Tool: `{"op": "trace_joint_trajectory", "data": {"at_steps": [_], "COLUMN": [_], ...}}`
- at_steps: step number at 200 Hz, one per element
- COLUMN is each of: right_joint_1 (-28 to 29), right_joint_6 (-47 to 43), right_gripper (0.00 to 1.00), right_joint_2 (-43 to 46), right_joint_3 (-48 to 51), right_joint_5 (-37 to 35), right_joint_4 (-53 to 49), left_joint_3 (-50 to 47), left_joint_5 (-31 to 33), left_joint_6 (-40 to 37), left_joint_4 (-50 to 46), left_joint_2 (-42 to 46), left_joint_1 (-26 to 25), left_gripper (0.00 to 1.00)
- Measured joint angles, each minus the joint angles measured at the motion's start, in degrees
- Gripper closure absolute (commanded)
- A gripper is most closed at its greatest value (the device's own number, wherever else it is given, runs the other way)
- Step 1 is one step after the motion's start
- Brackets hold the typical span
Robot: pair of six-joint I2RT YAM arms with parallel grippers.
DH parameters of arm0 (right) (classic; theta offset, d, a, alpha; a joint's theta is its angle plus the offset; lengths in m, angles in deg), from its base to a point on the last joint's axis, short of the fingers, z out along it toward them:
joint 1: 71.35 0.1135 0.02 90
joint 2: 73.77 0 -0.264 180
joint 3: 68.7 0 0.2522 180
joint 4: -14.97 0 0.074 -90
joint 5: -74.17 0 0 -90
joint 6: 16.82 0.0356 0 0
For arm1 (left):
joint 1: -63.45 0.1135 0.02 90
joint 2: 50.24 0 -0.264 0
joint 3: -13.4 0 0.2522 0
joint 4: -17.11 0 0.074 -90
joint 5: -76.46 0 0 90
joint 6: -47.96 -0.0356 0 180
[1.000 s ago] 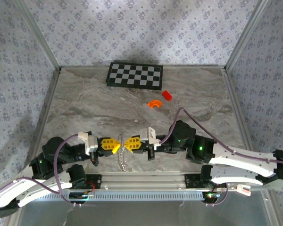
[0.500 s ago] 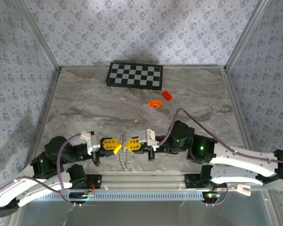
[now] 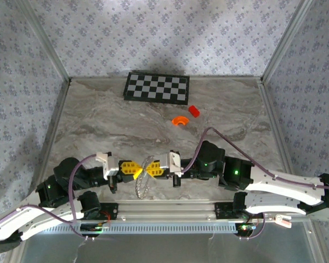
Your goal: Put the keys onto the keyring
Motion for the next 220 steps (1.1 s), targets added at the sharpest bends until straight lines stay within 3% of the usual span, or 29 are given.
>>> {"op": "trace_joint_trajectory", "data": {"at_steps": [190, 220], "right_joint_1": [1.9, 2.0], "right_joint_6": [-3.6, -3.6], "right_gripper": [1.00, 0.94], "right_joint_2": [0.2, 0.2], "right_joint_3": [-0.1, -0.1], "right_joint_5": [-5.0, -5.3], "right_joint_4": [-3.6, -3.3], "left_joint_3": [0.0, -0.1], "left_joint_5": [0.4, 0.7], "left_joint_6": [1.2, 1.6], "left_joint_4": [-0.2, 0.4], "left_joint_2": [0.0, 0.2], "left_joint_1": [0.0, 0.0], "left_gripper": [1.00, 1.00]}}
